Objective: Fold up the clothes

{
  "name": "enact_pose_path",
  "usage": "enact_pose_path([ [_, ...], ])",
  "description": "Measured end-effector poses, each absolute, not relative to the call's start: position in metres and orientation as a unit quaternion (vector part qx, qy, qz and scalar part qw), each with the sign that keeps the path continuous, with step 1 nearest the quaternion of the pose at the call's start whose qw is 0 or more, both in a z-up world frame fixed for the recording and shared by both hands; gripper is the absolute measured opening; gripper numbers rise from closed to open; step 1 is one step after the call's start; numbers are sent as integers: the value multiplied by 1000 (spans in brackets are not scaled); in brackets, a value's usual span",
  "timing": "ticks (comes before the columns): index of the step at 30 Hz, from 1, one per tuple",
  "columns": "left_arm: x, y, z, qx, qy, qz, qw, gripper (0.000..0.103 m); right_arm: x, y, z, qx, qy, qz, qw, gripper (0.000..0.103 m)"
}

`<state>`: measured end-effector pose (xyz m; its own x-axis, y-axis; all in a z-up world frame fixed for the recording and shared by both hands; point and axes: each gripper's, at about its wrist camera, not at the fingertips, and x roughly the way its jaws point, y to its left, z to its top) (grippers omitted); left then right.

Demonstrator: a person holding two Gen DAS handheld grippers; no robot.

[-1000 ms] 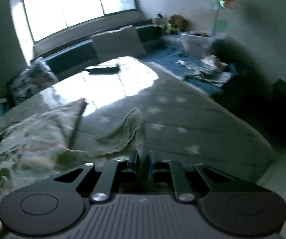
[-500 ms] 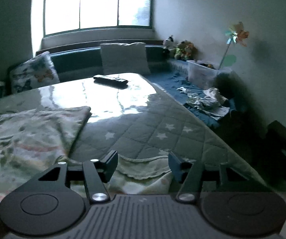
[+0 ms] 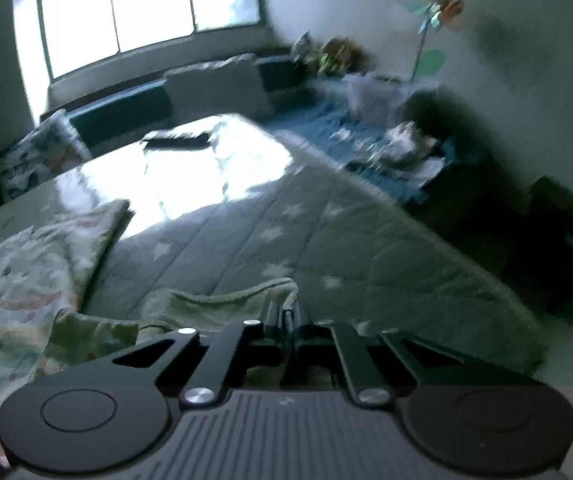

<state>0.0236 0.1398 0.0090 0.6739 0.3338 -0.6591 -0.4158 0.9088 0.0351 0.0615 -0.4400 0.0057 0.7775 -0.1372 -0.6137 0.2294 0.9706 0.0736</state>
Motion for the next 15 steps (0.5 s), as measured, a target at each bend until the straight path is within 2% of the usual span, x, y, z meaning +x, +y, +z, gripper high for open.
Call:
enact_pose_path([
  [4, 30, 151, 8, -70, 347, 217, 910, 48, 48, -444, 12, 46, 308, -159, 937, 5],
  [6, 34, 156, 7, -76, 345, 220, 910, 47, 44, -446, 11, 42, 317, -173, 932, 10],
  [8, 39, 161, 6, -78, 344, 225, 908, 47, 41, -447, 10, 41, 318, -180, 930, 11],
  [11, 47, 168, 1, -78, 350, 238, 903, 48, 37, -446, 14, 48, 308, -168, 935, 31],
  [13, 51, 173, -3, -79, 353, 247, 899, 48, 38, -441, 18, 44, 299, -155, 940, 34],
  [15, 53, 178, -7, -84, 357, 250, 896, 48, 38, -435, 22, 32, 293, -138, 946, 43],
])
